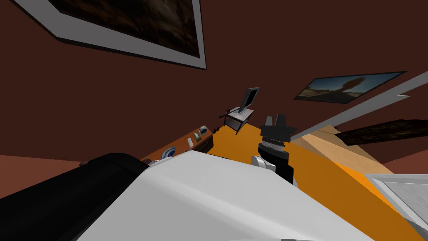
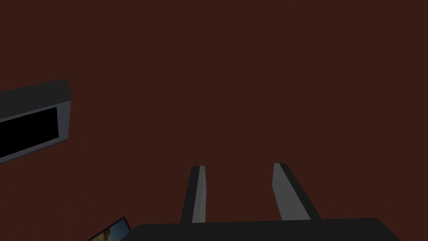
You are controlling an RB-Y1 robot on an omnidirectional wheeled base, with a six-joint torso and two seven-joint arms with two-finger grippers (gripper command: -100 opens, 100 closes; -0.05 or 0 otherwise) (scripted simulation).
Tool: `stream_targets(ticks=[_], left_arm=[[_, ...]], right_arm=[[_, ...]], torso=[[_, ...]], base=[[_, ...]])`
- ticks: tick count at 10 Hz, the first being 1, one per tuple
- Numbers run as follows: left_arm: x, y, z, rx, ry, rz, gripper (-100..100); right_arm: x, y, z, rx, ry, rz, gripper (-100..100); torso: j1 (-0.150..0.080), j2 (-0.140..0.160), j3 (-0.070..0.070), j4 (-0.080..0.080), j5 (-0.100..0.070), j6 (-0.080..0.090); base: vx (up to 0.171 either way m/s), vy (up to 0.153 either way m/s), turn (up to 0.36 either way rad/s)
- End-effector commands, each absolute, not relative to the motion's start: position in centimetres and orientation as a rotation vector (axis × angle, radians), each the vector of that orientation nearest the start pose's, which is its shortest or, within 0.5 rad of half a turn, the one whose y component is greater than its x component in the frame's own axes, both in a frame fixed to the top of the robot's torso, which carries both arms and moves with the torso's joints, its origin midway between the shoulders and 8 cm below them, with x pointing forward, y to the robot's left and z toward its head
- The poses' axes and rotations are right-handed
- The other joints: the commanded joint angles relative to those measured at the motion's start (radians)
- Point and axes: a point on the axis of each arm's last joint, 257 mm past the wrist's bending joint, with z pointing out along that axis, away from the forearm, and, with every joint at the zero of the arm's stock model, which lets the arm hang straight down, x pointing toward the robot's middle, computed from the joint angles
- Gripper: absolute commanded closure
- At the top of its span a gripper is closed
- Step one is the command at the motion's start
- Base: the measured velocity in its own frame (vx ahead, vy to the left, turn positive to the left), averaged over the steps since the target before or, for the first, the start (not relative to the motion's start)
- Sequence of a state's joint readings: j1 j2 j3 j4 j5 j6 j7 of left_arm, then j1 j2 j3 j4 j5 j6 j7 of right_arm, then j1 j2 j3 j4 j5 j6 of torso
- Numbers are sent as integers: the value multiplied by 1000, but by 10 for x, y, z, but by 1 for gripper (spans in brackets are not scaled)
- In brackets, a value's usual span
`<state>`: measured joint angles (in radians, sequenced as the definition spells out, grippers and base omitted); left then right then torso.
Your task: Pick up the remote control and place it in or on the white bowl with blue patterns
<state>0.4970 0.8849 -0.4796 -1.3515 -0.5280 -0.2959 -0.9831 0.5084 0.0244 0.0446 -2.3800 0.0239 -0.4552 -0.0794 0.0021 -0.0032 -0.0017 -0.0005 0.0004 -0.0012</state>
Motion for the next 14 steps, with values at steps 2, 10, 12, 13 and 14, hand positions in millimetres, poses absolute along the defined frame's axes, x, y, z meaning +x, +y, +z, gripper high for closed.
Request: stream_targets(ticks=[2,10,12,13,14], left_arm=[[158,395,-528,1212,2220,43,-100],[64,480,-562,1869,2152,126,-100],[47,494,-565,1984,2122,124,-100],[33,503,-567,2088,2082,114,-100],[16,518,-569,2189,2054,105,-100]], right_arm=[[332,-264,58,656,550,1412,0],[332,-264,58,656,550,1412,0],[332,-264,58,656,550,1412,0],[332,-264,57,656,550,1412,0],[332,-264,58,656,550,1412,0]], torso=[[1,-1,0,0,0,1],[1,-2,-1,0,0,1],[0,-2,-1,0,0,0],[0,-2,-1,0,0,-1],[0,-2,-1,0,0,0]], base=[[39,22,-249],[57,38,-298],[44,38,-179],[37,35,-255],[51,59,-378]])
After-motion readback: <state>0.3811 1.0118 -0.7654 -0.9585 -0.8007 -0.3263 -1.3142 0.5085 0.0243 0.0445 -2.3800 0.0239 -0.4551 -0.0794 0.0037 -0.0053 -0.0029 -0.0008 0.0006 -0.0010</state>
